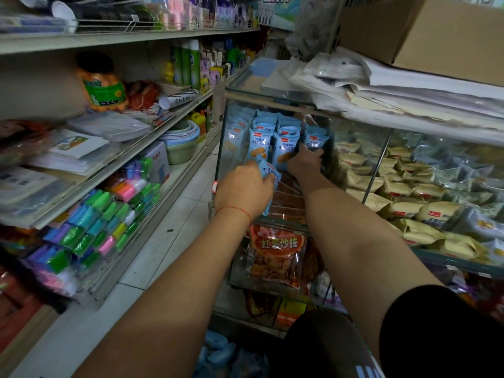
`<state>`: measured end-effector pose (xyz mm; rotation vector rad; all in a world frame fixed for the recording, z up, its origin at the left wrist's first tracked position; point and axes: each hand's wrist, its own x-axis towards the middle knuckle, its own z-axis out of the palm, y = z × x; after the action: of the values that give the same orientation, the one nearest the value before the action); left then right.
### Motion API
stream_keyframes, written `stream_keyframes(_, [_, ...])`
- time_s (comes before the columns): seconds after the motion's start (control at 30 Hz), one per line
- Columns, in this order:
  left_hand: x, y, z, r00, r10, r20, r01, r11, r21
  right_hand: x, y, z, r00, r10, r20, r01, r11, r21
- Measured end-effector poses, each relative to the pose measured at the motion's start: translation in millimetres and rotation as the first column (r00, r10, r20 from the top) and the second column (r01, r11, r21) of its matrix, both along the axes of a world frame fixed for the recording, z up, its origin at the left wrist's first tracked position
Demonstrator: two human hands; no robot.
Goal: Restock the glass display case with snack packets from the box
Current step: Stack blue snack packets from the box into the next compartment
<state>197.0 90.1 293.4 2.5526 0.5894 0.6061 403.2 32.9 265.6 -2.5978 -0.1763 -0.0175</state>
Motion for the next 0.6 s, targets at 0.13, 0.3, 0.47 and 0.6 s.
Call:
stream_keyframes(0.13, [1.9,2.5,-2.6,1.000,0.002,-0.009,-0.002,1.000,-0.012,-7.8,2.9,4.7,1.000,-0.015,-0.014,0.014,0.999,-0.035])
stream_keyframes(0.3, [7.1,4.9,-1.3,0.999,-0.050,0.011,0.050,0.995,-0.082,-26.3,2.6,39.3,0.994,-0.097,-0.052,0.100,0.993,0.056])
stream_keyframes(0.47, [4.7,6.5,-2.1,0.997,-0.062,0.036,0.066,0.990,-0.128,-72.1,-1.2,72.7,0.987,0.129,0.094,-0.149,0.957,0.250])
stream_keyframes(0.6, [0.6,4.3,4.3,0.998,-0.044,0.046,0.053,0.977,-0.207,-123.1,-23.1,71.9,0.966,0.256,-0.030,-0.220,0.880,0.421])
